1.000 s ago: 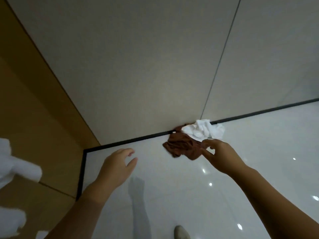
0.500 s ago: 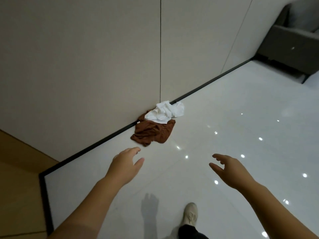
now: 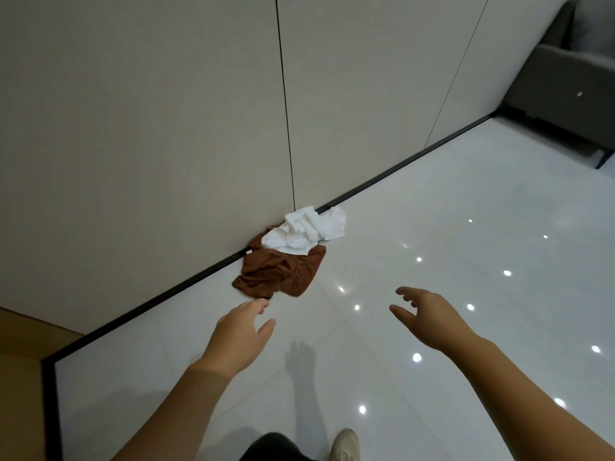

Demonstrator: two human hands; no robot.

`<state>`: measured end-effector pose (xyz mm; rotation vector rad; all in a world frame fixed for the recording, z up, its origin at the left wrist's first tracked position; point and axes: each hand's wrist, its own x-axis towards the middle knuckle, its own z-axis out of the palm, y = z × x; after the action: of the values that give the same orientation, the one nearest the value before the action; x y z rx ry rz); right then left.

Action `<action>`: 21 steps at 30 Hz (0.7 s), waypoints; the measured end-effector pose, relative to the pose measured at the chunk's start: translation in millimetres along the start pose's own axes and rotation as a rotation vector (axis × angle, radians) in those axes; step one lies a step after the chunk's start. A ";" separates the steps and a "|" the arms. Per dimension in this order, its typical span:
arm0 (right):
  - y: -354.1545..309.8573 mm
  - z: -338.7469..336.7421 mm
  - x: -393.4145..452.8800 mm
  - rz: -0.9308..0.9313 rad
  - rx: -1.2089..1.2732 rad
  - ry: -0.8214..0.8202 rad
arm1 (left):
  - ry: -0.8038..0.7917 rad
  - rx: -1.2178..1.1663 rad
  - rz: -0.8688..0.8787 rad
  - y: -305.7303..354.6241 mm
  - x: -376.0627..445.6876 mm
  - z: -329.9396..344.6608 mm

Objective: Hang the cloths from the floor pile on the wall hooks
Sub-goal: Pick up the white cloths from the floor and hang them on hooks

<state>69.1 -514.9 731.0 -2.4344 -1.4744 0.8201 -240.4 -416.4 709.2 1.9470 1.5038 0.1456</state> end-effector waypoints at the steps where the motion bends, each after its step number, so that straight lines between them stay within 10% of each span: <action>1: -0.9 -8.3 13.8 -0.012 -0.003 0.002 | -0.006 -0.007 -0.014 4.3 8.9 1.3; 21: -35.3 -67.7 331.5 0.084 -0.186 -0.186 | -0.079 0.205 0.092 51.3 397.2 -38.0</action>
<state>196.9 -203.5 682.0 -2.6333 -1.5864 0.9924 -84.5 -50.6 648.4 2.1591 1.4253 -0.0473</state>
